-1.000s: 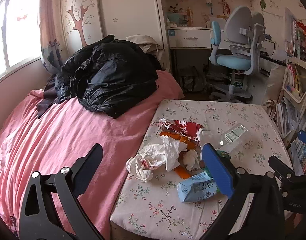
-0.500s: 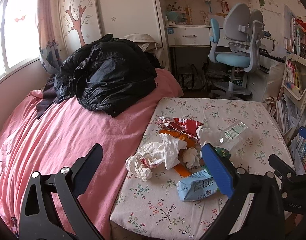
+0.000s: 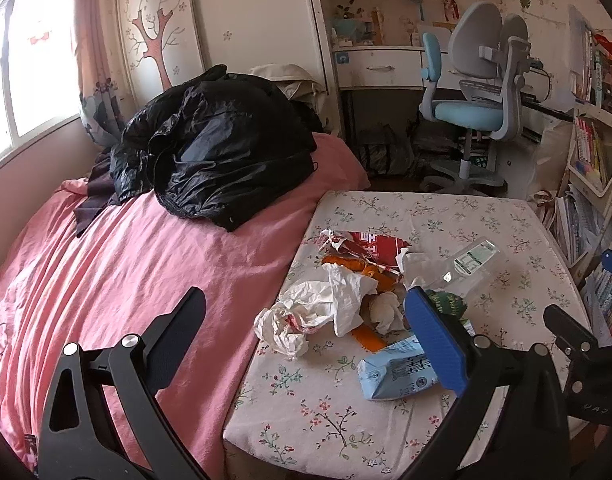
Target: Collect trash
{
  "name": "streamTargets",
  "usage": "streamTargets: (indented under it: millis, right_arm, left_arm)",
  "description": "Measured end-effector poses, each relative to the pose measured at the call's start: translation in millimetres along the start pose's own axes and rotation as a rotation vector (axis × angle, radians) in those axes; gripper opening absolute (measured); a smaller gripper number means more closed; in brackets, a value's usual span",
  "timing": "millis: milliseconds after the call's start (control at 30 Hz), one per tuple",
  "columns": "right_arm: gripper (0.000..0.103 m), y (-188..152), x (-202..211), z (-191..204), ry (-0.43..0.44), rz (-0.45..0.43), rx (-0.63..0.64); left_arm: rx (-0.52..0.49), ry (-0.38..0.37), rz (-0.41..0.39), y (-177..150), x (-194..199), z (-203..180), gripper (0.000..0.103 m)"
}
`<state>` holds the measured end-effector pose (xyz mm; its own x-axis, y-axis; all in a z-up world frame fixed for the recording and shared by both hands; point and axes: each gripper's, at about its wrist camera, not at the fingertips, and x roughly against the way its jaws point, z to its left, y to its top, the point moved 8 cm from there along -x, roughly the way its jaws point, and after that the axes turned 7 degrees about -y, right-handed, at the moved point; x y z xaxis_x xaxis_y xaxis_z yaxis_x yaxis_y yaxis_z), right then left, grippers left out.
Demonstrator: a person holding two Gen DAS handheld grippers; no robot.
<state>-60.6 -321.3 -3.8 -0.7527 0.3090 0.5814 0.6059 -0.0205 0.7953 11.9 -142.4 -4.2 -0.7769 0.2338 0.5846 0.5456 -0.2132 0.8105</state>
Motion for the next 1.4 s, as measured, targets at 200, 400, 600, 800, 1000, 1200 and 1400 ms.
streamTargets:
  millis: [200, 400, 600, 800, 1000, 1200, 1400]
  right_arm:
    - [0.097, -2.9, -7.8, -14.4, 0.031, 0.034, -0.084]
    - [0.097, -8.2, -19.0, -31.4, 0.068, 0.086, -0.191]
    - [0.097, -20.9, -34.1, -27.0, 0.138, 0.171, -0.227]
    - [0.097, -32.7, -48.6, -0.4, 0.233, 0.255, -0.191]
    - [0.097, -46.1, -72.2, 18.8, 0.28, 0.331, -0.179]
    - [0.097, -51.9, -94.7, 38.1, 0.352, 0.394, -0.192]
    - [0.091, -60.5, -98.6, 53.8, 0.438, 0.454, -0.24]
  left_arm:
    - [0.019, 0.109, 0.001, 3.3, -4.9, 44.2, 0.096]
    - [0.162, 0.186, 0.078, -14.5, -25.4, 109.7, 0.096]
    - [0.231, 0.113, 0.152, -28.5, -56.5, 118.3, 0.096]
    - [0.023, 0.122, 0.294, -49.6, -110.2, 72.1, 0.096]
    - [0.021, 0.103, 0.383, -66.3, -150.6, 53.6, 0.096]
    - [0.101, 0.028, 0.447, -77.1, -168.7, 58.3, 0.046]
    - [0.063, -0.086, 0.438, -75.1, -157.6, 35.6, 0.024]
